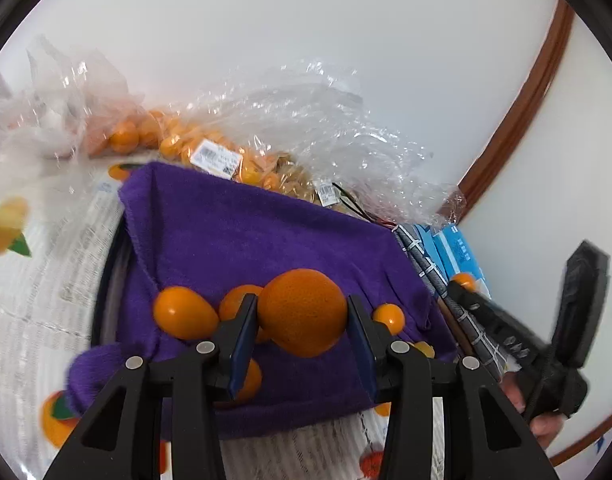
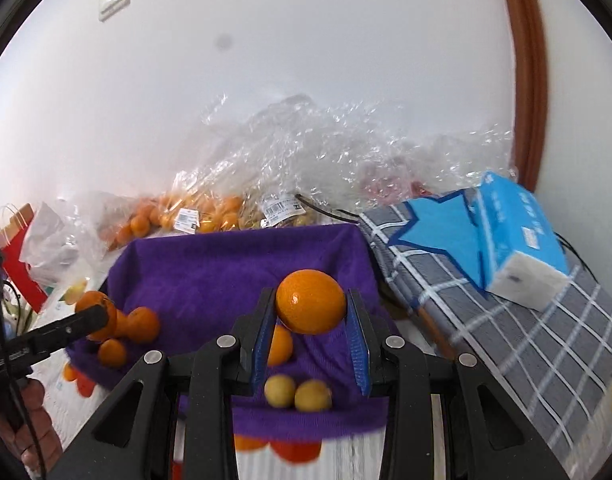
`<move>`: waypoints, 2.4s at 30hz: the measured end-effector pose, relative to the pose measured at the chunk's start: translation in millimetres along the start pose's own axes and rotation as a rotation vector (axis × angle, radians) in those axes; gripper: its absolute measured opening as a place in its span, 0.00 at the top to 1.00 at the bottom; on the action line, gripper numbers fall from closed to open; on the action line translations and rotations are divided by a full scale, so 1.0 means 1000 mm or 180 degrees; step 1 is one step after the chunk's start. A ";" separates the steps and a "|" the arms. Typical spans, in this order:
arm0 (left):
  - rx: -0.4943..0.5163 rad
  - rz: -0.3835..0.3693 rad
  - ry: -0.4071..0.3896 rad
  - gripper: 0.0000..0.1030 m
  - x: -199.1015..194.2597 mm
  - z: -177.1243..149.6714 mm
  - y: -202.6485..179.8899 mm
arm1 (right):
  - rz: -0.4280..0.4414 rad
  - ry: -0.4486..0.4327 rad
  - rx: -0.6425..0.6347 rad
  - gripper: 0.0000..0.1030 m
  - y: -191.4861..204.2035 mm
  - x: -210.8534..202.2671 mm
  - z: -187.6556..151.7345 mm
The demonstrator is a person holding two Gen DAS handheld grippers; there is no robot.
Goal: Organize fruits
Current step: 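Lower and open both tools, releasing the oranges onto the towel, then withdraw both open tools back toward the remaining fruit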
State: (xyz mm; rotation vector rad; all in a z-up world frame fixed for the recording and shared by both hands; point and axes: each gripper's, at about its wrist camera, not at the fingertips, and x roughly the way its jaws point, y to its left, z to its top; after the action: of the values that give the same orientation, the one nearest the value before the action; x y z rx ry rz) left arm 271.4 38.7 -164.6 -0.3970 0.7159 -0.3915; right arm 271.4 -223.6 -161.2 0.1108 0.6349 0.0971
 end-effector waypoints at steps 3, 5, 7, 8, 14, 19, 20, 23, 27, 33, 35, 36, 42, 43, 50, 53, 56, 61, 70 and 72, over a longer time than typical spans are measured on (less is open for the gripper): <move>0.0078 -0.0018 0.0099 0.60 0.012 -0.009 -0.003 | -0.0019 0.0186 0.0004 0.67 -0.005 0.020 -0.013; 0.0164 -0.0030 0.0108 0.60 0.014 -0.012 -0.008 | -0.0036 0.0278 -0.0057 0.67 -0.005 0.029 -0.018; 0.0207 -0.0063 0.0129 0.60 0.016 -0.016 -0.011 | -0.0036 0.0322 -0.0064 0.67 -0.005 0.035 -0.020; 0.0234 -0.0080 0.0148 0.60 0.018 -0.018 -0.013 | -0.0028 0.0340 -0.0055 0.67 -0.005 0.036 -0.021; 0.0354 0.0027 0.0126 0.60 0.019 -0.021 -0.017 | -0.0077 0.0347 -0.0094 0.67 -0.002 0.039 -0.025; 0.0366 0.0068 0.0116 0.60 0.019 -0.021 -0.017 | -0.0100 0.0375 -0.0042 0.67 -0.003 0.042 -0.024; 0.0370 0.0075 0.0115 0.60 0.019 -0.021 -0.017 | -0.0103 0.0367 -0.0037 0.67 -0.004 0.042 -0.024; 0.0360 0.0066 0.0114 0.60 0.020 -0.021 -0.017 | -0.0111 0.0357 -0.0041 0.67 -0.004 0.040 -0.023; 0.0357 0.0092 0.0100 0.60 0.020 -0.020 -0.018 | -0.0116 0.0381 -0.0038 0.67 -0.003 0.041 -0.024; 0.0389 0.0120 0.0087 0.58 0.019 -0.020 -0.019 | -0.0116 0.0373 -0.0058 0.66 -0.003 0.040 -0.025; 0.0386 0.0108 0.0059 0.55 0.017 -0.019 -0.019 | -0.0128 0.0352 -0.0064 0.58 -0.002 0.038 -0.025; 0.0383 0.0114 0.0045 0.54 0.017 -0.019 -0.019 | -0.0132 0.0333 -0.0059 0.51 -0.002 0.036 -0.026; 0.0366 0.0102 -0.0049 0.53 0.010 -0.017 -0.019 | -0.0289 0.0121 -0.0074 0.43 0.001 0.021 -0.027; 0.0363 0.0087 -0.0067 0.53 0.008 -0.017 -0.019 | -0.0334 0.0072 -0.0066 0.43 0.000 0.016 -0.028; 0.0275 0.0014 -0.0122 0.50 0.001 -0.014 -0.016 | -0.0314 0.0313 0.0057 0.41 0.003 -0.027 -0.050; 0.0332 0.0124 -0.0167 0.50 -0.005 -0.014 -0.017 | -0.0121 0.0408 0.0075 0.41 0.021 -0.053 -0.067; 0.0271 0.0050 -0.0151 0.44 -0.019 -0.015 -0.010 | 0.0097 0.0499 0.0059 0.41 0.043 -0.071 -0.085; -0.0029 0.0055 -0.0075 0.43 -0.042 -0.027 0.019 | 0.0328 0.0535 -0.0144 0.41 0.076 -0.079 -0.111; 0.0320 -0.0013 -0.0093 0.43 -0.068 -0.054 0.014 | 0.0264 0.0694 -0.0289 0.61 0.093 -0.062 -0.132; 0.0433 -0.0003 0.0135 0.43 -0.059 -0.063 0.004 | 0.0213 0.0640 -0.0266 0.61 0.084 -0.070 -0.132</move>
State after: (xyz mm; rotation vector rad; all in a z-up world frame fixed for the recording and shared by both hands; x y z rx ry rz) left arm 188.1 56.1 -177.4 -0.2614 0.7258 -0.4478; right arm 132.0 -139.9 -214.9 0.0417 0.8268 0.2011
